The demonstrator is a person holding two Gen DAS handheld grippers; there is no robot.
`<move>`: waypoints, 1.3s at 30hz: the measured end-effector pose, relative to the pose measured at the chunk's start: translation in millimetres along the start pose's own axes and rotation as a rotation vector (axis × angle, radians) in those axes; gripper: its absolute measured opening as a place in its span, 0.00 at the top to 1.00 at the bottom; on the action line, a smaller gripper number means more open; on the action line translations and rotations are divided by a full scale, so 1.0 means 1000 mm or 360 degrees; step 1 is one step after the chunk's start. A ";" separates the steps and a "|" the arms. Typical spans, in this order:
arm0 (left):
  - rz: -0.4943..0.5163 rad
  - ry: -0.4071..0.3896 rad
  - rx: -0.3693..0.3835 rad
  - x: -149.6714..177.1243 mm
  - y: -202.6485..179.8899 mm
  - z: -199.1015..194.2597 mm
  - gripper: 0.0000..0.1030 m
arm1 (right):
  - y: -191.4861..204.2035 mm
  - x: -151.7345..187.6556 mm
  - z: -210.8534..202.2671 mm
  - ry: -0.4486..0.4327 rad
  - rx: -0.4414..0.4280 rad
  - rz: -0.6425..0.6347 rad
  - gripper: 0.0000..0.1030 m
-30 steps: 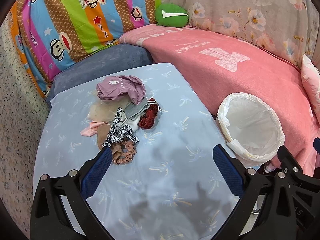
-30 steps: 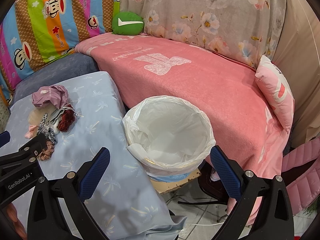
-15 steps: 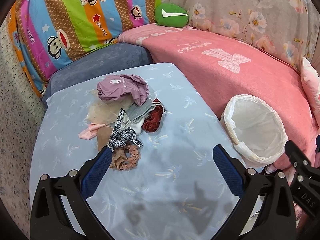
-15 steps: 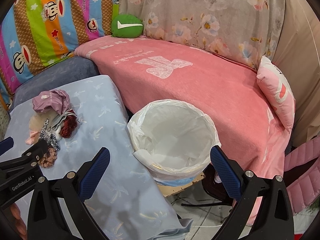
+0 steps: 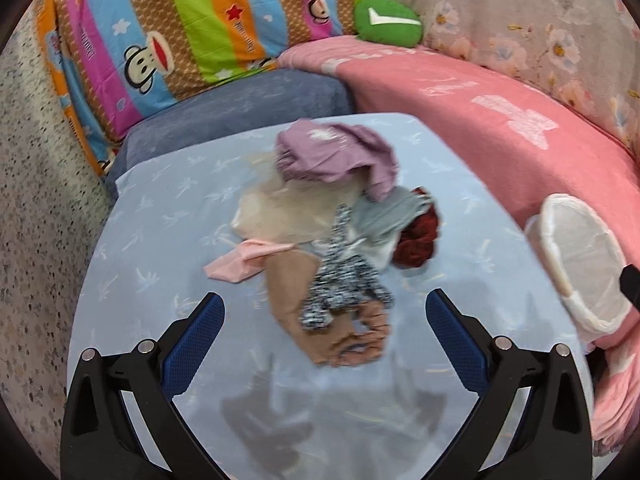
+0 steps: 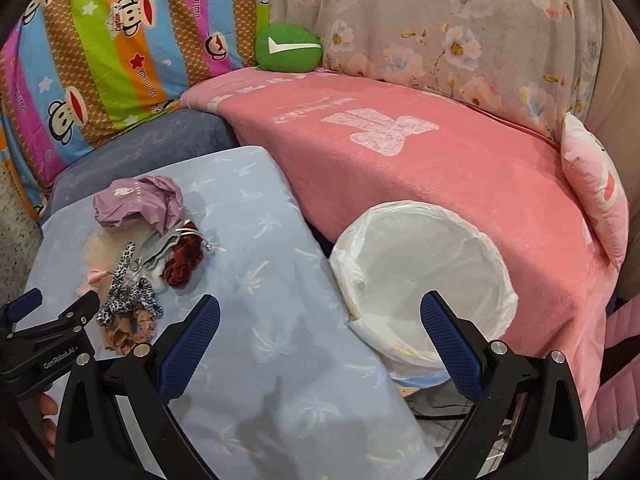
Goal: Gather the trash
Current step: 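Grasp the tan sock with the left tool while the right tool grasps the leopard-print scrunchie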
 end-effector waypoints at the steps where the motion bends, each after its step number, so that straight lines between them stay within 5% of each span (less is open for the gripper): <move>1: -0.0021 0.0015 -0.0007 0.001 0.009 0.006 0.06 | 0.008 -0.001 0.005 0.0006 -0.0021 -0.0008 0.06; 12: -0.0177 0.0090 -0.0082 0.005 0.067 0.039 0.06 | 0.110 0.000 0.061 0.0129 -0.0333 -0.0155 0.07; 23: -0.0293 0.0142 -0.0133 0.010 0.103 0.056 0.06 | 0.206 0.016 0.096 0.0279 -0.0625 -0.0355 0.37; 27: -0.0315 0.0145 -0.0131 0.009 0.106 0.060 0.07 | 0.215 0.030 0.112 0.0387 -0.0663 -0.0371 0.58; 29: -0.0316 0.0151 -0.0107 0.008 0.105 0.064 0.06 | 0.214 0.033 0.113 0.0401 -0.0669 -0.0377 0.85; 39: -0.0235 0.0195 0.0126 0.002 0.056 0.077 0.07 | 0.162 0.018 0.087 0.0282 -0.0549 -0.0284 0.95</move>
Point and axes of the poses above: each gripper's, at about its wrist camera, not at the fingertips, and z roughly the way its jaws point, y to its left, x to its underside, the point moved 4 cm from there along z, roughly the way its jaws point, and after that the axes turned 2 degrees about -z, right-handed, at the moved point
